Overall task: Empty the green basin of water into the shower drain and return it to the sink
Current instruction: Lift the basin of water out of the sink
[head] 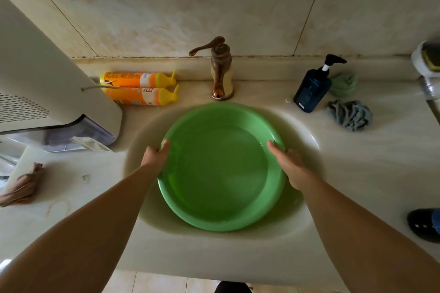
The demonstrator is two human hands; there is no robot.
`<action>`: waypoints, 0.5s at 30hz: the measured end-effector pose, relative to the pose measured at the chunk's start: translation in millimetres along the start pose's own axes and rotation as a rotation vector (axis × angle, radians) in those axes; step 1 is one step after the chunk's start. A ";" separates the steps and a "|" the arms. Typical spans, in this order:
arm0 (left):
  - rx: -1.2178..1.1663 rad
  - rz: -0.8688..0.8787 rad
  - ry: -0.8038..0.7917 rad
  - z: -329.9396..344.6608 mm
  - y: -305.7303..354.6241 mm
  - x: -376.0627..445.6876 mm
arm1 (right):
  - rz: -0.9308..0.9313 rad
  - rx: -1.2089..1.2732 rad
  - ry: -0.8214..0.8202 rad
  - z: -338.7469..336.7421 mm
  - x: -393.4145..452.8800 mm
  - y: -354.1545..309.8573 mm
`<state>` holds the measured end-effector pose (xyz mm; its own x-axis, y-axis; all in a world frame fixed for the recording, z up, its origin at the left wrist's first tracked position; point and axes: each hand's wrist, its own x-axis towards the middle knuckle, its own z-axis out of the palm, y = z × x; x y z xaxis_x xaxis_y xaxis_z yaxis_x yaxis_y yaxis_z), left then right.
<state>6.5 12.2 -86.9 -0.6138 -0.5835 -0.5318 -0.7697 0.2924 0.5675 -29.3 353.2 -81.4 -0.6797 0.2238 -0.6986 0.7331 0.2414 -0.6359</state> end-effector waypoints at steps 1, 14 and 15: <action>0.019 -0.003 0.018 2.6 0.6 -2.7 | 0.005 0.012 -0.005 -0.2 0.1 0.9; -0.220 -0.211 0.105 7.4 -8.8 -15.6 | -0.017 0.007 0.011 -2.9 -12.7 -22.4; -0.242 -0.221 0.111 3.5 -8.9 -18.0 | -0.028 0.006 0.002 -2.6 -16.4 -25.5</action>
<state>23.7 22.7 -84.6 -0.4034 -0.6955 -0.5946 -0.8099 -0.0310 0.5858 -36.9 345.8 -52.9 -0.7002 0.2184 -0.6798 0.7137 0.2419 -0.6574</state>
